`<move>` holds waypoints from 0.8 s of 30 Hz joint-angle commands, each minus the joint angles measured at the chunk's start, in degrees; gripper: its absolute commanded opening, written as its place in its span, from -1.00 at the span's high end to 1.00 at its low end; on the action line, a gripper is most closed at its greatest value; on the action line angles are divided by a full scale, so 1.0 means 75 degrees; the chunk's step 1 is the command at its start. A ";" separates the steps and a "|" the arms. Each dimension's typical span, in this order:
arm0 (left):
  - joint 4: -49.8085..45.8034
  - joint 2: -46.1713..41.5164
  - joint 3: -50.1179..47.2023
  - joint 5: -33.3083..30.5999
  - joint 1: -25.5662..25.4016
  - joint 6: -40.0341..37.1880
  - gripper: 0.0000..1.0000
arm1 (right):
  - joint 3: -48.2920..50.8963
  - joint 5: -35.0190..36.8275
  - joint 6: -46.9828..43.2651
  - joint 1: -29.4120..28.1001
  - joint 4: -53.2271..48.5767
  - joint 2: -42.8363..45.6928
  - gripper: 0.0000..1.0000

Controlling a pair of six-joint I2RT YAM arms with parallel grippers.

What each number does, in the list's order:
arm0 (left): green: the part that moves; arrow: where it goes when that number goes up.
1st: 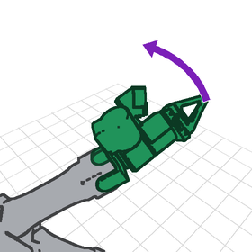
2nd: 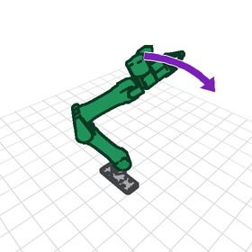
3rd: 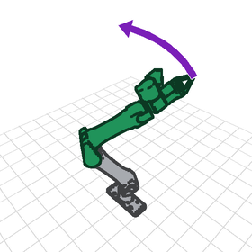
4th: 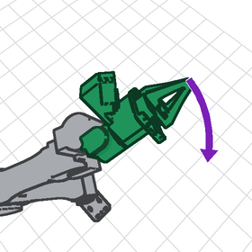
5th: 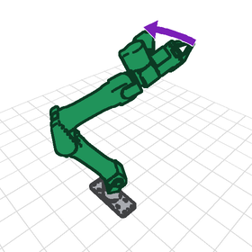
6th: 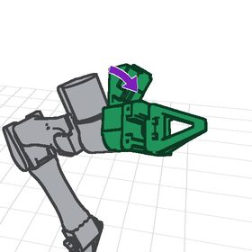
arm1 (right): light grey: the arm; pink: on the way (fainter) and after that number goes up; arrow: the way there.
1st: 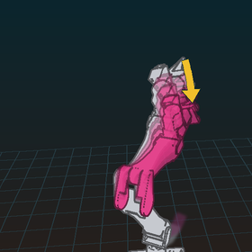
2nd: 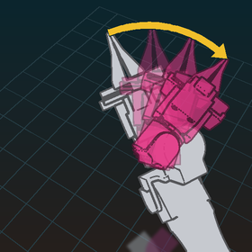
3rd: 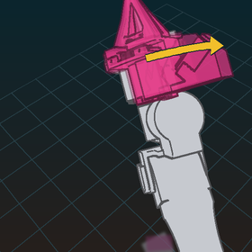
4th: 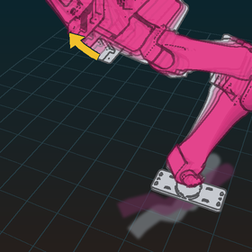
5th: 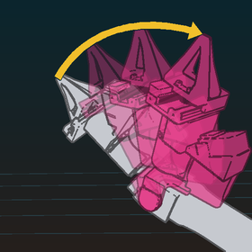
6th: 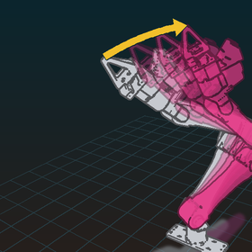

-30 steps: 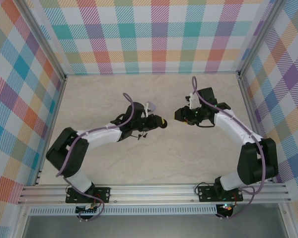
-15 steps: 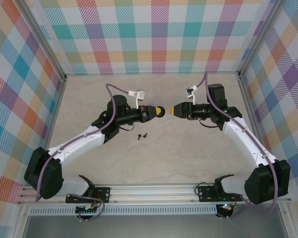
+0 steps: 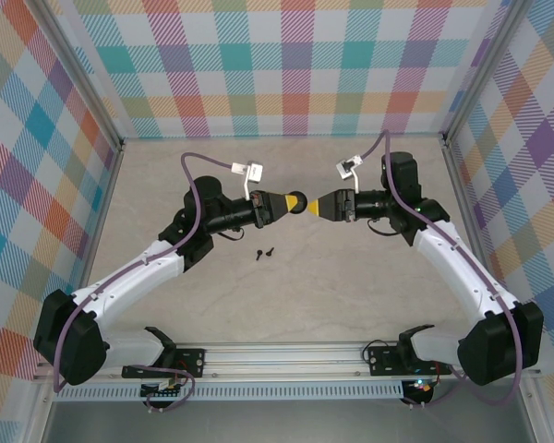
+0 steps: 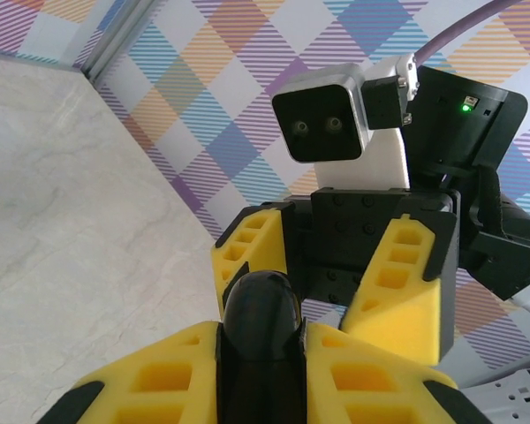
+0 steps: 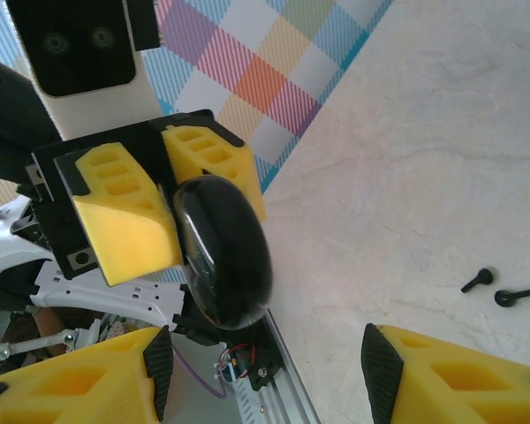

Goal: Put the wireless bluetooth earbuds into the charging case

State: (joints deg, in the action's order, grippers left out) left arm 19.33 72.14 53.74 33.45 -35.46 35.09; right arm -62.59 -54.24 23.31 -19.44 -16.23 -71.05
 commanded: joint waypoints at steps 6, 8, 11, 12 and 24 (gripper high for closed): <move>0.0515 -0.0201 -0.0098 0.0317 0.0045 0.0009 0.63 | -0.0356 -0.0364 0.0107 -0.0173 0.0571 -0.0082 -0.14; 0.0513 -0.0218 -0.0110 0.0333 0.0049 0.0010 0.63 | -0.0362 -0.0419 0.0171 -0.0202 0.0690 -0.0136 -0.10; 0.0539 -0.0233 -0.0132 0.0344 0.0041 0.0042 0.63 | -0.0396 -0.0468 0.0184 -0.0268 0.0761 -0.0210 -0.07; 0.0548 -0.0255 -0.0155 0.0333 0.0041 0.0043 0.63 | -0.0408 -0.0478 0.0179 -0.0287 0.0767 -0.0227 -0.06; 0.0687 -0.0244 -0.0192 0.0273 -0.0027 0.0102 0.61 | -0.0497 -0.0558 0.0155 -0.0443 0.0831 -0.0359 0.08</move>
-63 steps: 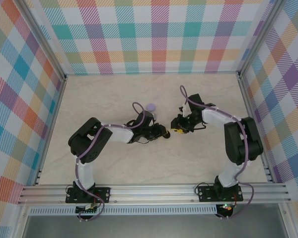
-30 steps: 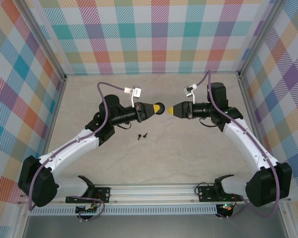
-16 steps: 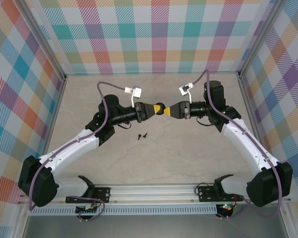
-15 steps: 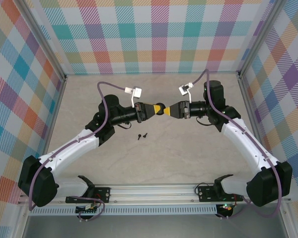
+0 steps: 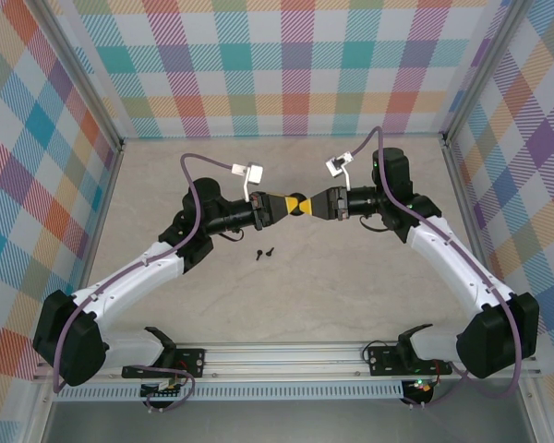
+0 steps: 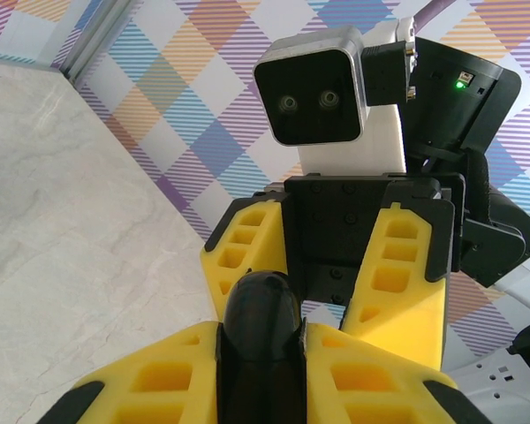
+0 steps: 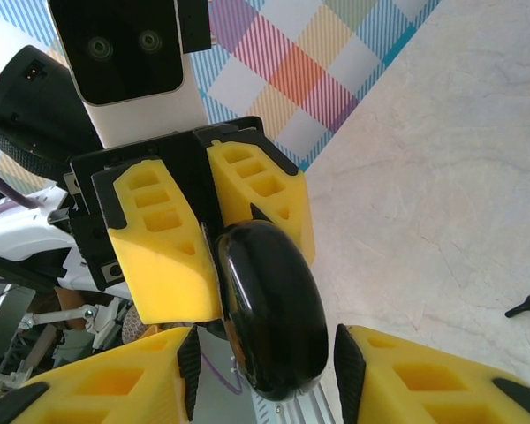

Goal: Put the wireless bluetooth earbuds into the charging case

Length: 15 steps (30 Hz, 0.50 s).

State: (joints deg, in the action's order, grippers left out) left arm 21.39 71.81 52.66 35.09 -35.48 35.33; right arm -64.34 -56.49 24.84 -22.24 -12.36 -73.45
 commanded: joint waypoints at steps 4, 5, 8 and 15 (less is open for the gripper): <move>0.0429 -0.0179 -0.0025 0.0072 -0.0042 0.0069 0.61 | -0.0270 -0.0275 0.0003 -0.0094 0.0403 -0.0075 0.14; 0.0417 -0.0164 -0.0024 0.0077 -0.0060 0.0070 0.61 | -0.0280 -0.0281 0.0021 -0.0094 0.0416 -0.0085 0.16; 0.0417 -0.0118 -0.0025 0.0067 -0.0073 0.0065 0.60 | -0.0278 -0.0319 0.0051 -0.0111 0.0457 -0.0108 0.18; 0.0441 -0.0026 0.0037 0.0114 -0.0151 0.0052 0.60 | -0.0223 -0.0330 0.0109 -0.0128 0.0555 -0.0098 0.21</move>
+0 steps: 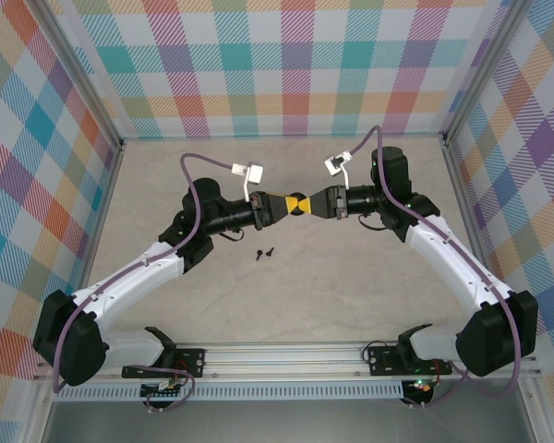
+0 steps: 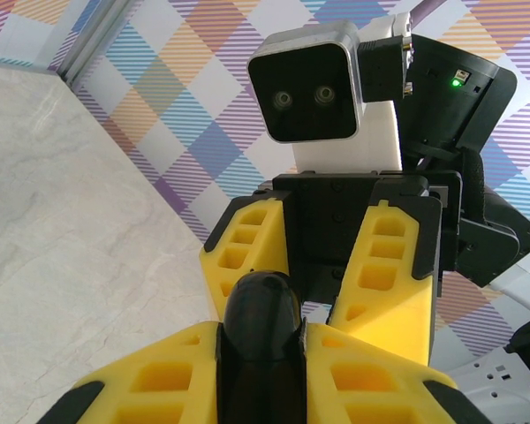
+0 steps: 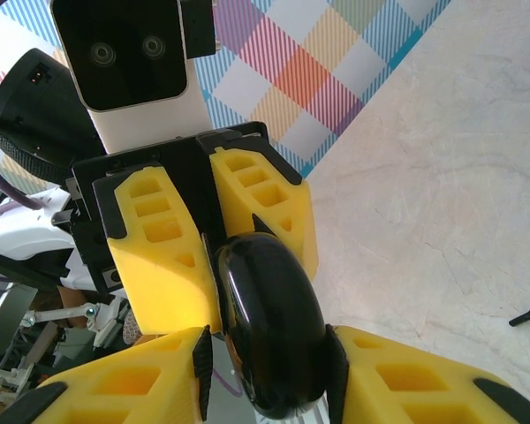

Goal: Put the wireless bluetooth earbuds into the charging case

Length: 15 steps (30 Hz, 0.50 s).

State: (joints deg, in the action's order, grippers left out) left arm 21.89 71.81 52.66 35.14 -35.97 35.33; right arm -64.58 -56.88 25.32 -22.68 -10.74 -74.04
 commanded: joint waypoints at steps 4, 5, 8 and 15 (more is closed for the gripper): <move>0.0334 -0.0011 0.0039 0.0120 -0.0096 0.0044 0.60 | -0.0201 -0.0140 0.0041 -0.0069 0.0317 -0.0007 0.33; 0.0310 -0.0024 0.0036 0.0120 -0.0101 0.0034 0.60 | -0.0202 -0.0090 0.0025 -0.0070 0.0291 0.0004 0.36; 0.0183 -0.0079 0.0037 0.0097 -0.0103 -0.0003 0.54 | -0.0233 0.0147 -0.0147 -0.0070 0.0052 0.0056 0.46; -0.0405 -0.0226 0.0196 0.0127 -0.0101 -0.0255 0.09 | -0.0423 0.0499 -0.0716 -0.0066 -0.0798 0.0145 0.56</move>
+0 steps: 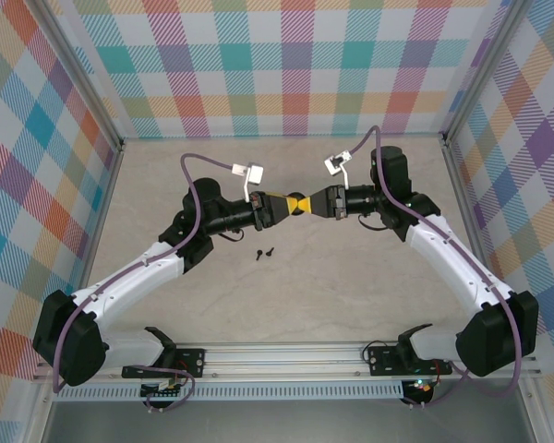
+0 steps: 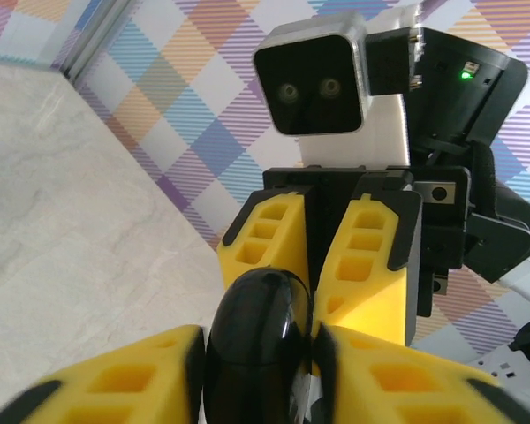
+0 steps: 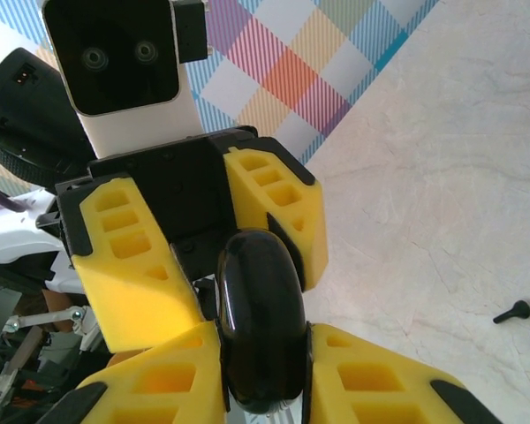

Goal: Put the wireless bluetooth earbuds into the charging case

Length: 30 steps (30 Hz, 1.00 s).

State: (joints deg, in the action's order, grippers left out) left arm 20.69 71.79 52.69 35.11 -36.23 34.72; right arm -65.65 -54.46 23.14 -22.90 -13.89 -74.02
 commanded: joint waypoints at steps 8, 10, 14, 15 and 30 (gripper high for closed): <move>-0.1042 -0.0311 0.0530 0.0574 -0.0059 -0.0580 -0.03 | -0.0445 0.0116 -0.0746 -0.0041 -0.0851 0.0241 0.54; -0.1184 -0.0322 0.0579 0.0731 -0.0062 -0.0670 -0.04 | -0.0469 -0.0016 -0.0796 -0.0045 -0.0890 0.0254 0.53; -0.1309 -0.0291 0.0640 0.0889 -0.0066 -0.0724 -0.04 | -0.0483 -0.0344 -0.0794 -0.0041 -0.0840 0.0258 0.53; -0.1322 -0.0259 0.0651 0.0895 -0.0058 -0.0710 -0.04 | -0.0482 -0.0407 -0.0800 -0.0041 -0.0834 0.0259 0.52; -0.1393 0.0065 0.0886 0.1108 -0.0067 -0.0722 0.21 | -0.0528 -0.0730 -0.0955 -0.0066 -0.0977 0.0225 0.49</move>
State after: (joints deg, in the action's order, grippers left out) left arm 10.17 71.75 57.39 42.06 -36.29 30.15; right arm -67.66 -57.58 17.91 -22.92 -20.69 -73.12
